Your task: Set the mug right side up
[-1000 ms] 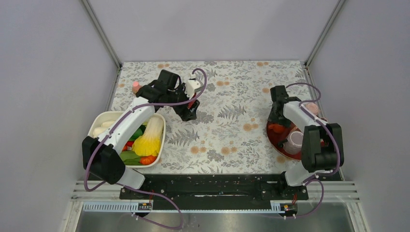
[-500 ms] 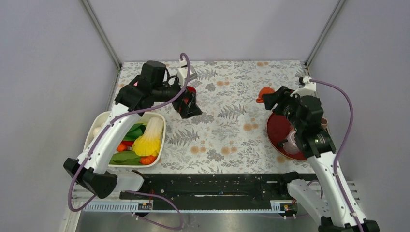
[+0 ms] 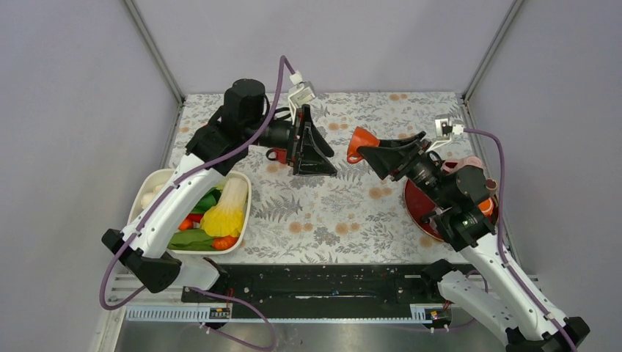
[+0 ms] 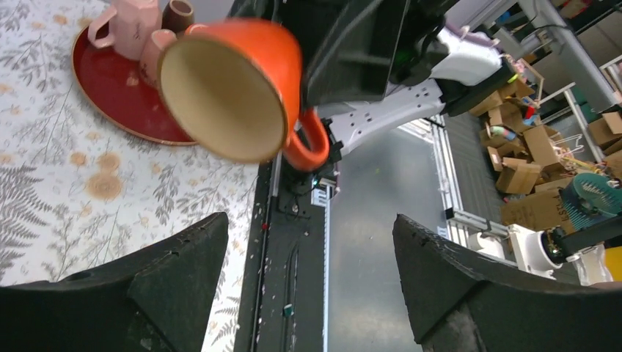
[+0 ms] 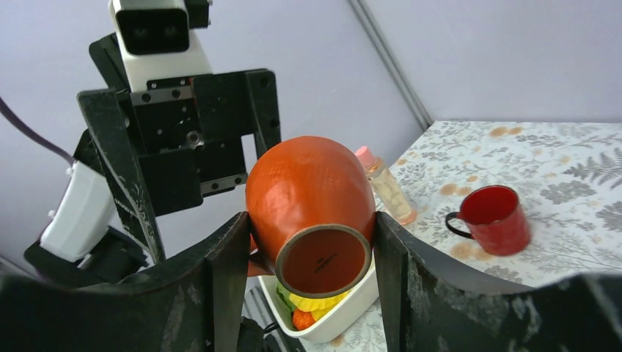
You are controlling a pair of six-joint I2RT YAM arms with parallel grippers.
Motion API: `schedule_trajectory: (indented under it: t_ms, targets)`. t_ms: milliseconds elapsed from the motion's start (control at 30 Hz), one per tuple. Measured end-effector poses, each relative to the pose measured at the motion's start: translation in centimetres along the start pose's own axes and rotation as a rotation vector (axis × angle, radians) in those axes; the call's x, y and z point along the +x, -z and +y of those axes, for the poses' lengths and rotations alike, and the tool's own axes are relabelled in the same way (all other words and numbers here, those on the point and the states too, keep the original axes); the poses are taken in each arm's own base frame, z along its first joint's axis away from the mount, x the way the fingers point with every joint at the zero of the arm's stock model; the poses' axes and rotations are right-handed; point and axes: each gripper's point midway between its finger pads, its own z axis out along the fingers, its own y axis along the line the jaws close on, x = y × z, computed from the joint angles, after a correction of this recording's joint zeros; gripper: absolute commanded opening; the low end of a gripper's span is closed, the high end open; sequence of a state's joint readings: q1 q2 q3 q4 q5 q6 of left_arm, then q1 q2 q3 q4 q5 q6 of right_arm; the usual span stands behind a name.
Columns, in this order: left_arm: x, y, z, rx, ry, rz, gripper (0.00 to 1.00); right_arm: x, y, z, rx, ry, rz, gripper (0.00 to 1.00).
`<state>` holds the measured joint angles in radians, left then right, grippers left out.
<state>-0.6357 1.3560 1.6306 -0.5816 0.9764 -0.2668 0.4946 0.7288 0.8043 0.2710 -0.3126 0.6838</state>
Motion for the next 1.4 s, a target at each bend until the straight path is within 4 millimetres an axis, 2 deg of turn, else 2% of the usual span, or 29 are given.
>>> schedule_trajectory:
  t_ms: [133, 300, 433, 500, 533, 567, 600, 700, 800, 833, 900, 1000, 1100, 1267, 1400]
  targets:
    - [-1.7, -0.7, -0.6, 0.024, 0.005, -0.021, 0.84, 0.8, -0.5, 1.1, -0.046, -0.020, 0.018, 0.00]
    - [-3.0, -1.6, -0.7, 0.043, 0.022, -0.032, 0.66, 1.9, -0.9, 2.3, -0.088, -0.040, 0.048, 0.00]
    - [-2.6, -2.9, -0.2, 0.056, 0.062, -0.008, 0.32, 2.5, -1.0, 2.7, -0.100, -0.043, 0.065, 0.00]
    - [-2.2, -3.3, -0.4, 0.074, 0.086, 0.010, 0.04, 2.7, -1.0, 2.5, -0.091, -0.036, 0.070, 0.00]
    - [-2.1, -3.5, -0.7, 0.084, 0.093, 0.017, 0.00, 2.9, -1.1, 2.3, -0.087, -0.034, 0.076, 0.00]
    - [-2.0, -3.4, -0.9, 0.092, 0.106, 0.023, 0.00, 3.0, -1.1, 2.4, -0.091, -0.038, 0.079, 0.00]
    - [-2.0, -3.3, -1.2, 0.112, 0.106, 0.027, 0.00, 3.0, -1.1, 2.7, -0.101, -0.040, 0.080, 0.08]
    - [-1.9, -3.1, -1.7, 0.129, 0.095, 0.032, 0.00, 3.2, -0.9, 3.0, -0.114, -0.036, 0.096, 0.58]
    - [-1.7, -3.1, -1.2, 0.097, 0.075, 0.031, 0.00, 3.4, -0.8, 2.5, -0.085, -0.012, 0.111, 0.91]
    - [-1.4, -3.1, -0.8, 0.073, 0.066, 0.034, 0.00, 3.5, -0.7, 1.8, -0.046, 0.015, 0.120, 0.99]
    - [-1.1, -2.9, 0.2, 0.011, 0.054, 0.035, 0.00, 4.0, -0.4, 0.1, 0.032, 0.042, 0.137, 1.00]
    - [-0.7, -2.0, 3.1, -0.100, 0.051, 0.023, 0.00, 4.8, 0.4, -2.5, 0.155, 0.088, 0.162, 0.99]
    - [0.5, -1.5, 5.7, -0.162, 0.082, 0.034, 0.00, 5.8, 0.9, -4.6, 0.239, 0.122, 0.197, 1.00]
    - [3.6, -0.5, 10.4, -0.328, 0.064, 0.120, 0.00, 7.6, 2.5, -8.6, 0.420, 0.173, 0.286, 0.99]
    - [7.7, 1.1, 16.1, -0.530, -0.027, 0.274, 0.00, 7.2, 4.7, -12.0, 0.630, 0.241, 0.318, 0.99]
